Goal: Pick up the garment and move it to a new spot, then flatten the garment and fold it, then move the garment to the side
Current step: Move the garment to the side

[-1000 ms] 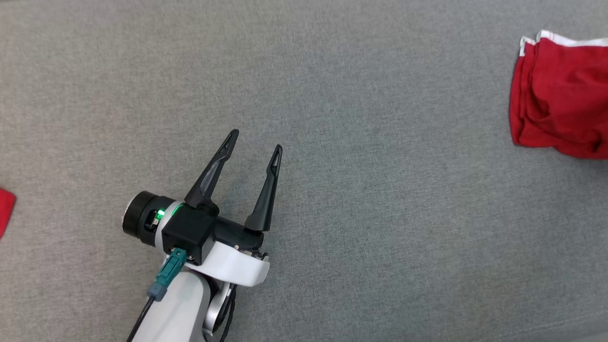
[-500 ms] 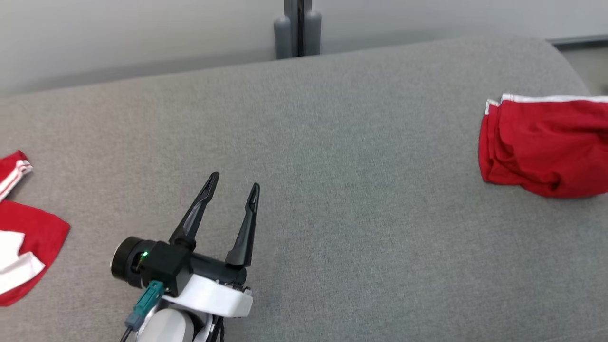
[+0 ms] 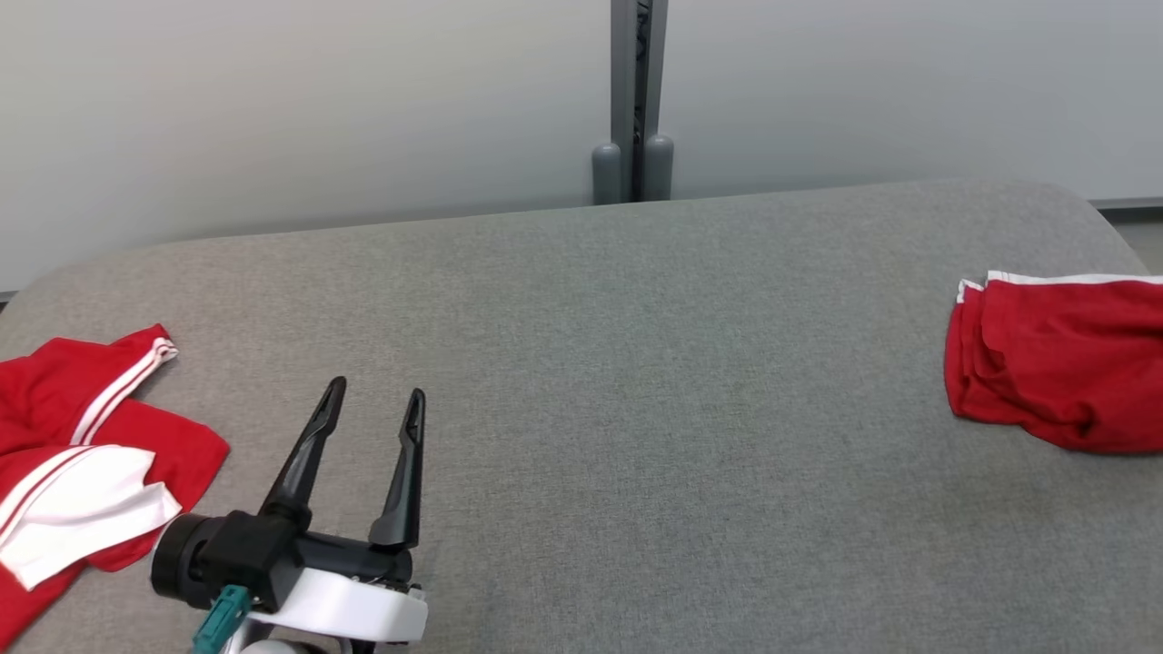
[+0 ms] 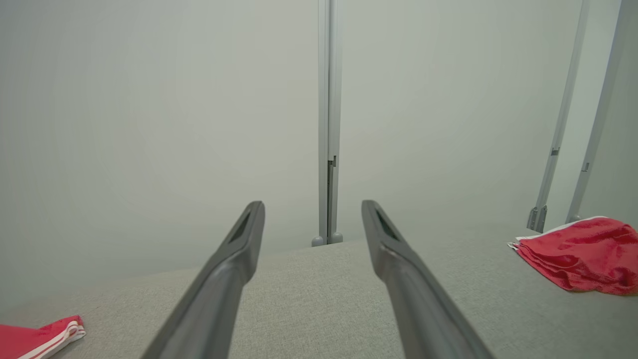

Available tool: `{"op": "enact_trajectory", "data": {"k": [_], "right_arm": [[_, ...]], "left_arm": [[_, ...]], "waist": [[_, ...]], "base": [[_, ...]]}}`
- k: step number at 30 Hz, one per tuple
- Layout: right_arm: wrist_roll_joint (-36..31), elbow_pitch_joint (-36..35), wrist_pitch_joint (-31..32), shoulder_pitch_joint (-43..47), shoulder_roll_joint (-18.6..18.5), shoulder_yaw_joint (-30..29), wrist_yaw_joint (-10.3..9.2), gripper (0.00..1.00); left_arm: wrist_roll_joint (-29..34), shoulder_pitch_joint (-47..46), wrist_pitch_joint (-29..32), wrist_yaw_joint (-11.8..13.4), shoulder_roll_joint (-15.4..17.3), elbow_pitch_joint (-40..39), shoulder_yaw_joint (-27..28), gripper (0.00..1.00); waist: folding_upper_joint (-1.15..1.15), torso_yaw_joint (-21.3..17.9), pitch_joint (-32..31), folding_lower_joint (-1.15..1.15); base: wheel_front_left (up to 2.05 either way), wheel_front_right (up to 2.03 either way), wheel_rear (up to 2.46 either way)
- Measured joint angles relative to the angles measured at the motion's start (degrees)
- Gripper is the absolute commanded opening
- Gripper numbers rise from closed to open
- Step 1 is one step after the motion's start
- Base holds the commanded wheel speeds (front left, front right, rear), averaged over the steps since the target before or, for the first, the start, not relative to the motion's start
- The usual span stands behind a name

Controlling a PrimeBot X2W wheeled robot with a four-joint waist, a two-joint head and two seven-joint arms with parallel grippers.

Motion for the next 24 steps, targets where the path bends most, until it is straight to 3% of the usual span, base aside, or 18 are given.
{"op": "enact_trajectory", "data": {"k": [5,9,12,16,24], "right_arm": [[-10.73,-9.75,0.00,15.74,2.43,-20.23,-0.01,1.00],[-20.80,-18.24,-0.01,28.82,8.22,-33.97,-0.01,1.00],[-27.30,-23.91,0.00,37.08,12.92,-40.98,-0.01,1.00],[-32.54,-30.84,0.01,44.47,18.55,-47.22,-0.01,1.00],[-38.39,-40.88,0.00,52.17,24.47,-50.10,-0.01,1.00]], "left_arm": [[-1.51,1.16,-0.01,-0.01,0.02,-1.03,1.25,1.00],[-3.02,1.75,-0.01,0.33,0.04,-1.47,2.21,1.00],[-3.28,1.92,-0.01,0.88,0.03,-1.27,2.69,1.00],[-2.41,2.31,-0.01,1.34,0.03,-0.86,2.99,1.00],[-1.69,4.31,-0.01,2.96,0.04,-1.22,2.37,1.00]], "waist": [[0.00,1.55,-1.43,0.00],[0.00,2.31,-2.14,0.00],[0.00,2.61,-2.63,0.00],[0.00,2.90,-3.13,0.00],[0.00,2.83,-3.21,0.00]], "base": [[0.00,0.00,0.00],[0.00,0.00,0.00],[0.00,0.00,0.00],[0.00,0.00,0.00],[0.00,0.00,0.00]]}}
